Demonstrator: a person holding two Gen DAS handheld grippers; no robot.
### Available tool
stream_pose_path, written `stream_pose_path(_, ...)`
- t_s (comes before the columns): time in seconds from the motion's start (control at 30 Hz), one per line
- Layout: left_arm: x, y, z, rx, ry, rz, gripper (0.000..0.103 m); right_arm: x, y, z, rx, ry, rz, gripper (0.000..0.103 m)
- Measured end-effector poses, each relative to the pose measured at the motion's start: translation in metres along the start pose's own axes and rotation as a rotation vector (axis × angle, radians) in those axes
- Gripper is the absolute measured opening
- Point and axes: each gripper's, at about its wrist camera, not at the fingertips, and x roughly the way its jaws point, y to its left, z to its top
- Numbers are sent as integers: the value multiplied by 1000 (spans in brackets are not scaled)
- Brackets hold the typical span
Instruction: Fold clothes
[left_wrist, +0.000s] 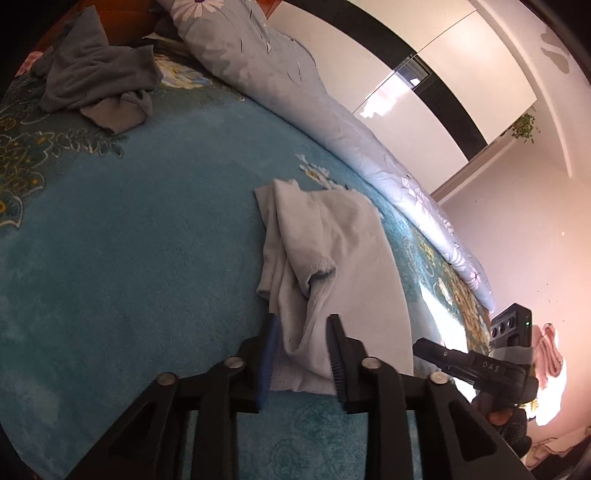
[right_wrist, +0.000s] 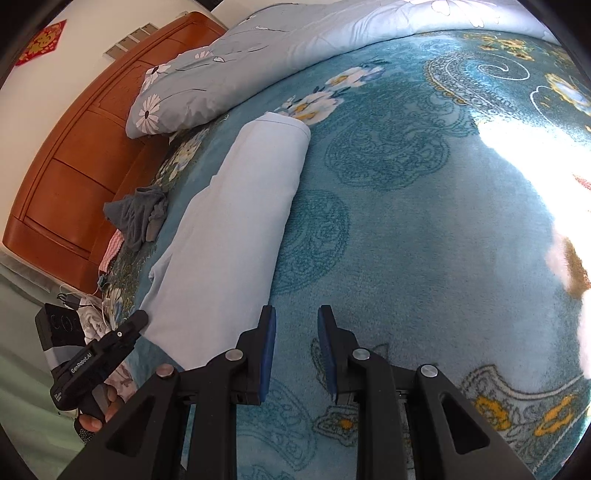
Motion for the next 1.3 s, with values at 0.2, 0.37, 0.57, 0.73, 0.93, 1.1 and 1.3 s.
stream_pose_path(0.2, 37, -11, 49, 3, 52, 28, 66, 15, 10, 1, -12, 21, 43, 29)
stream_pose_path(0.37, 80, -12, 56, 47, 155, 82, 66, 16, 7, -3, 1, 27, 65, 30)
stream_pose_path(0.57, 78, 13, 53, 20, 138, 126, 66, 10, -2, -9, 7, 32, 75, 30)
stream_pose_path(0.73, 84, 4, 72, 0, 170, 6, 66, 10, 4, -10, 3, 30, 116, 30)
stream_pose_path(0.93, 134, 3, 97, -2, 263, 21, 67, 16, 5, -24, 59, 40, 178, 39)
stream_pose_path(1.1, 157, 3, 106, -10, 290, -18, 66, 20, 9, -32, 87, 40, 226, 40)
stream_pose_path(1.3, 159, -2, 106, 28, 279, 5, 38, 20, 12, -38, 109, 23, 268, 42)
